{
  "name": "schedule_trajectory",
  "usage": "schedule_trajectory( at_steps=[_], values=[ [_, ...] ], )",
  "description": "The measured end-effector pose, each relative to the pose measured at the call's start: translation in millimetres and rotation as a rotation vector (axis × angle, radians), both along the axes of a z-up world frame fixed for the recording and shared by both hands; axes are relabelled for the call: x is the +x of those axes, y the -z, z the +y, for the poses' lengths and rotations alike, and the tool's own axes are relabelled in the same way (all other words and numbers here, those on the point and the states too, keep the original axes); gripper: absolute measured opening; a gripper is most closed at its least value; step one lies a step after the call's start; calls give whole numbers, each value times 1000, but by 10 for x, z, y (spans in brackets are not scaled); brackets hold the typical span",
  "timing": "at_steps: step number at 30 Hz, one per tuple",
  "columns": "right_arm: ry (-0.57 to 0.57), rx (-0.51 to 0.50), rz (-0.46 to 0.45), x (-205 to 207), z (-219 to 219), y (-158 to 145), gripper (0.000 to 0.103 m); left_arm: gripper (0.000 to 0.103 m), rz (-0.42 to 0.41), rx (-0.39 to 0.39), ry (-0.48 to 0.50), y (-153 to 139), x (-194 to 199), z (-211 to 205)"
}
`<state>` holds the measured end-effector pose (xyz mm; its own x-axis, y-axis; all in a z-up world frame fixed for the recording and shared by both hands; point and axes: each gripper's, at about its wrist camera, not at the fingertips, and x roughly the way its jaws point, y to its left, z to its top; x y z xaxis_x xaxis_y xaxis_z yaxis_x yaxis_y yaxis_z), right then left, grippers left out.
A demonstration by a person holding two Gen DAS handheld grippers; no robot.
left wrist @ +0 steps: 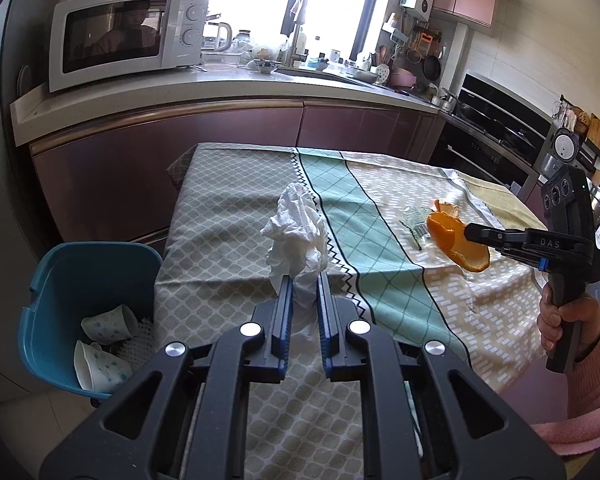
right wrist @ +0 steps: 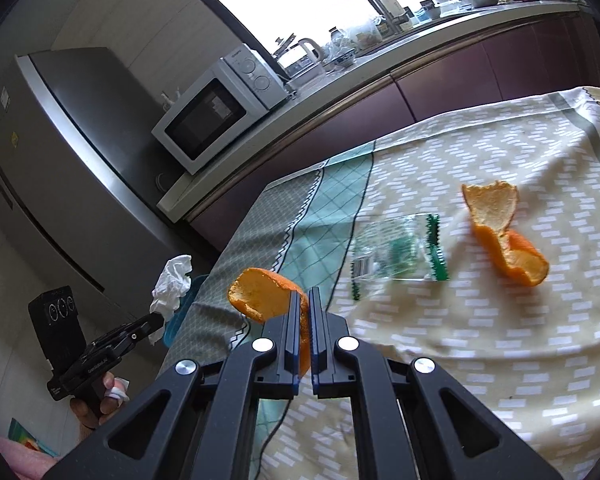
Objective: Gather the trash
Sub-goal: 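Carry the tissue and orange peel over the teal bin with both tools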
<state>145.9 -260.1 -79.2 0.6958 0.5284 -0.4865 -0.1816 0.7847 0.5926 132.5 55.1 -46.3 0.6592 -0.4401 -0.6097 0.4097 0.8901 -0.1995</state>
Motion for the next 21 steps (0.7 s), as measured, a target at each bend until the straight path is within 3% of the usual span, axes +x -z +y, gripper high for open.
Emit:
schedule_trajectory(
  at_steps=[21],
  values=[
    [-333,-25,-41,647,1671,-263,3,12,6,66,-257,24,-39,1243]
  ],
)
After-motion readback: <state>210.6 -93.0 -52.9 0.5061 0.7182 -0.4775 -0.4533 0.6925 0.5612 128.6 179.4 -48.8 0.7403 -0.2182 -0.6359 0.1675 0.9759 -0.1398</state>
